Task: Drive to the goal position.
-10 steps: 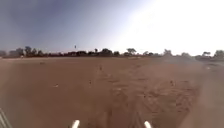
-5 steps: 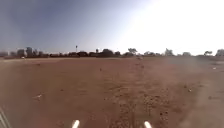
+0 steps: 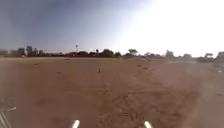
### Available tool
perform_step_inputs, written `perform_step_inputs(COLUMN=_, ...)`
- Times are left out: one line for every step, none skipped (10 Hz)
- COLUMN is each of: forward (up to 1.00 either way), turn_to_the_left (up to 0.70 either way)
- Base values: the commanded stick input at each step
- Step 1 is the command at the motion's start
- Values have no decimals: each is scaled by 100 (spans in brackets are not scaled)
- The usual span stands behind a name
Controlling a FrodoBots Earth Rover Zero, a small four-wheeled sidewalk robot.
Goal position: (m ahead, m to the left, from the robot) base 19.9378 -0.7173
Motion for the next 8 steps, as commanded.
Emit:
perform_step_inputs(forward=100, turn_to_the_left=0)
perform_step_inputs(forward=100, turn_to_the_left=0)
perform_step_inputs(forward=100, turn_to_the_left=0)
perform_step_inputs(forward=100, turn_to_the_left=0)
perform_step_inputs(forward=100, turn_to_the_left=0)
perform_step_inputs(forward=100, turn_to_the_left=0)
perform_step_inputs(forward=100, turn_to_the_left=0)
perform_step_inputs(forward=100, turn_to_the_left=0)
